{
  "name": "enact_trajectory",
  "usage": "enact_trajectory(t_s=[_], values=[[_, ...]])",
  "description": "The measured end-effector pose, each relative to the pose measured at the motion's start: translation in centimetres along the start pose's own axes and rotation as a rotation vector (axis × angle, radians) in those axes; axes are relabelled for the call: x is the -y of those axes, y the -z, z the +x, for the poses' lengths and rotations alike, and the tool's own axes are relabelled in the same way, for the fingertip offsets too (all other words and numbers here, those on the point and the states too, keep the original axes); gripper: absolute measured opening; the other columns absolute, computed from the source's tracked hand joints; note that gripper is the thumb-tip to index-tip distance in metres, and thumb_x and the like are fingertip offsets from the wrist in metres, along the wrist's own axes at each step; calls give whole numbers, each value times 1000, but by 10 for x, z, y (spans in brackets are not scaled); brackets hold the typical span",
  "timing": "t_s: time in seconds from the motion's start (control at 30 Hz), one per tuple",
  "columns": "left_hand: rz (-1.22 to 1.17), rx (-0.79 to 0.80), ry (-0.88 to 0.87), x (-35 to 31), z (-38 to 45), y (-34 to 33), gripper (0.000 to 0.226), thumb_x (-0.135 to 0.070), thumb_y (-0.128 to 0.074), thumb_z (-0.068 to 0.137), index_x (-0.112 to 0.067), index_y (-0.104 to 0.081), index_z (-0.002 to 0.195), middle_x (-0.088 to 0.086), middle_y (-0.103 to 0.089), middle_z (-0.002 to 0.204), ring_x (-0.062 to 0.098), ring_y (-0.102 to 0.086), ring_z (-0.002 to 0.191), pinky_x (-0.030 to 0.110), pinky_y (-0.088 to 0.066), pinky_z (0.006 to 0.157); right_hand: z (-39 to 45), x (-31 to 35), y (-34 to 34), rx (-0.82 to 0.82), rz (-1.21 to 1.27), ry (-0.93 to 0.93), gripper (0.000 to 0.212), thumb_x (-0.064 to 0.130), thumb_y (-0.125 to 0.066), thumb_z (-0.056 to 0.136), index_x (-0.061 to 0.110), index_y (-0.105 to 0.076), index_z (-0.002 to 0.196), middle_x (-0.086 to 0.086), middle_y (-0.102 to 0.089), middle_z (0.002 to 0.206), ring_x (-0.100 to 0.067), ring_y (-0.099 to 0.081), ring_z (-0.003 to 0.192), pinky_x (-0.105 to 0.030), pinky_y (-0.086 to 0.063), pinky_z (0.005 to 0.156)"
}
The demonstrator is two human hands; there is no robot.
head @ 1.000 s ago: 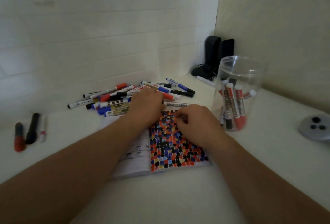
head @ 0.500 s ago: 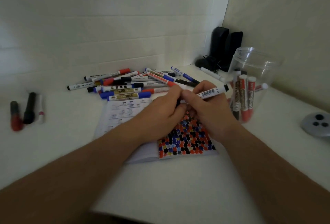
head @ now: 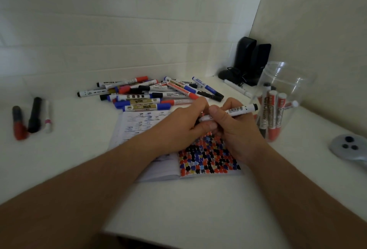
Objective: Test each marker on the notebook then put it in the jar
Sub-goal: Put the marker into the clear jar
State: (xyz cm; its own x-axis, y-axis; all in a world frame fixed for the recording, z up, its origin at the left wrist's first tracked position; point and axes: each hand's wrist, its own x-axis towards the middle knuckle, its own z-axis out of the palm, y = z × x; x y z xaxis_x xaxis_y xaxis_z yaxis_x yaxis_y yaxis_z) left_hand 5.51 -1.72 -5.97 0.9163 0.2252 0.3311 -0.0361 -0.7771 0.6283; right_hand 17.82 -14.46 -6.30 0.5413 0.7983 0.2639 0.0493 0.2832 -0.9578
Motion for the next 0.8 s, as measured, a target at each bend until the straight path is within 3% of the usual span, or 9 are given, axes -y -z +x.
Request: enact_trajectory(t_s=[0.1, 0.2, 0.27, 0.37, 0.47, 0.6, 0.8], values=[[-31, 124, 94, -3, -1, 4, 52, -36, -77, 88, -29, -35, 118, -2, -67, 95, 12, -67, 81, 38, -60, 70, 0, 7, 3, -116, -66, -23, 22, 18, -64, 102, 15, -58, 81, -7, -67, 71, -17, -56, 59, -29, -45, 53], [-86, 178, 163, -1, -3, 10, 41, -12, -65, 94, -28, -34, 114, 1, -64, 101, 16, -66, 89, 43, -60, 80, 0, 27, 13, -271, 5, -28, 27, 24, -61, 104, 20, -64, 77, -1, -55, 66, -14, -47, 58, -24, -36, 49], [-86, 149, 194, 0, -3, 14, 26, -9, -53, 101, -30, -39, 110, -4, -63, 106, 11, -66, 95, 38, -59, 85, -2, 43, 21, -233, 25, -52, 30, 30, -61, 104, 20, -63, 76, -4, -52, 67, -14, -45, 59, -23, -33, 49], [39, 127, 180, -1, -2, 12, 15, -20, -50, 106, -34, -46, 111, -12, -59, 106, 4, -62, 93, 24, -54, 76, -11, 58, 27, -20, -66, -81, 22, 14, -70, 94, 16, -60, 75, -6, -45, 63, -15, -37, 54, -24, -28, 47], [124, 178, 131, -2, -2, 8, 19, -33, -53, 105, -38, -54, 124, -20, -58, 109, 0, -61, 95, 22, -51, 80, -33, 57, 31, 112, -221, -99, 18, 2, -69, 76, 11, -55, 72, -5, -42, 55, -15, -34, 45, -24, -28, 44], [186, 303, -7, -2, -3, -2, 26, -33, -52, 106, -45, -59, 127, -31, -58, 114, -9, -54, 105, 19, -47, 90, -60, 33, 35, 59, -558, -102, 23, 13, -73, 74, 16, -53, 63, -5, -47, 55, -16, -42, 48, -26, -34, 46], [283, 388, -82, 0, -4, -8, 27, -49, -63, 95, -53, -62, 122, -32, -55, 103, -10, -55, 96, 23, -50, 85, -69, 14, 42, -90, -530, -87, 30, -5, -72, 84, 2, -48, 68, -7, -54, 50, -15, -47, 44, -25, -37, 44]])
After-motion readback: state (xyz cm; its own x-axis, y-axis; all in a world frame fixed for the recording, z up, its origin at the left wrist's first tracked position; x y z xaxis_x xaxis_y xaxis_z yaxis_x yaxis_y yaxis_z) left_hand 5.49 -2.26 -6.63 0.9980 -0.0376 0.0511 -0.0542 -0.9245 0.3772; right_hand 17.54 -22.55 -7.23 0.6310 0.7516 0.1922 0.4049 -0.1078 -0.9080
